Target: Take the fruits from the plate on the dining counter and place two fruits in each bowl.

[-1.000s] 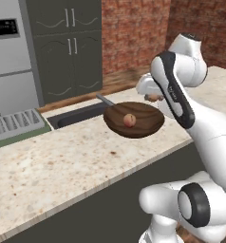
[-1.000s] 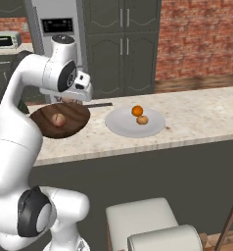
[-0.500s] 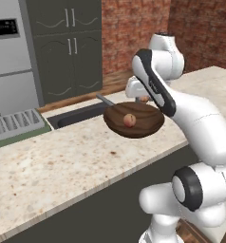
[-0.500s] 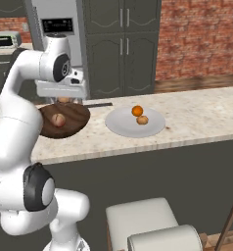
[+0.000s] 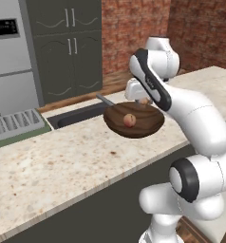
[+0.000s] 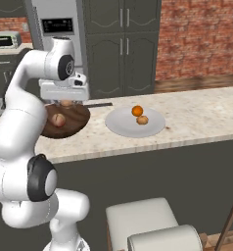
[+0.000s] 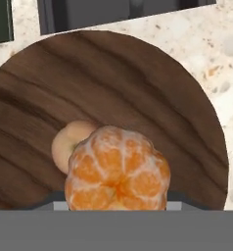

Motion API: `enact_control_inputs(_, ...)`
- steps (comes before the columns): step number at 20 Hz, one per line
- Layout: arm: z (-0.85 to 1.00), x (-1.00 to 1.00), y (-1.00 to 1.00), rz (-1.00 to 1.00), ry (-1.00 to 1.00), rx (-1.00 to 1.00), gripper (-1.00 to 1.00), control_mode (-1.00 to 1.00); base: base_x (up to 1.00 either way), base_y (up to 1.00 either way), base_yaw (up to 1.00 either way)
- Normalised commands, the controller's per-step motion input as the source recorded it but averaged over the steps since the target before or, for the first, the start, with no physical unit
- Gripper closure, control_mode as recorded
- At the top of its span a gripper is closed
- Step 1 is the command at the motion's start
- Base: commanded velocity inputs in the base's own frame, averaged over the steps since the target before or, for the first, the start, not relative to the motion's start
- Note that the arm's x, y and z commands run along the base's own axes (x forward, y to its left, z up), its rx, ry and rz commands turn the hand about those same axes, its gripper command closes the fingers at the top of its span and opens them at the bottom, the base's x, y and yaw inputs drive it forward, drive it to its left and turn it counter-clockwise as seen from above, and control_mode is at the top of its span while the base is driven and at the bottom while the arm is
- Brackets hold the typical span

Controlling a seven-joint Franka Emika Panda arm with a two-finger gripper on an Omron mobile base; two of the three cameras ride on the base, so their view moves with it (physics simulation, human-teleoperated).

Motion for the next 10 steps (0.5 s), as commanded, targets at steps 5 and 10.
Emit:
enact_control_inputs(5, -0.44, -0.03, 0.25, 0.0, 0.0, 0.0, 1.0, -1.0, 0.0, 0.0, 0.0)
enact_control_inputs(10, -0.3, 0.07, 0.08, -0.01, 0.0, 0.0, 1.0, -1.0, 0.0, 0.0, 0.0)
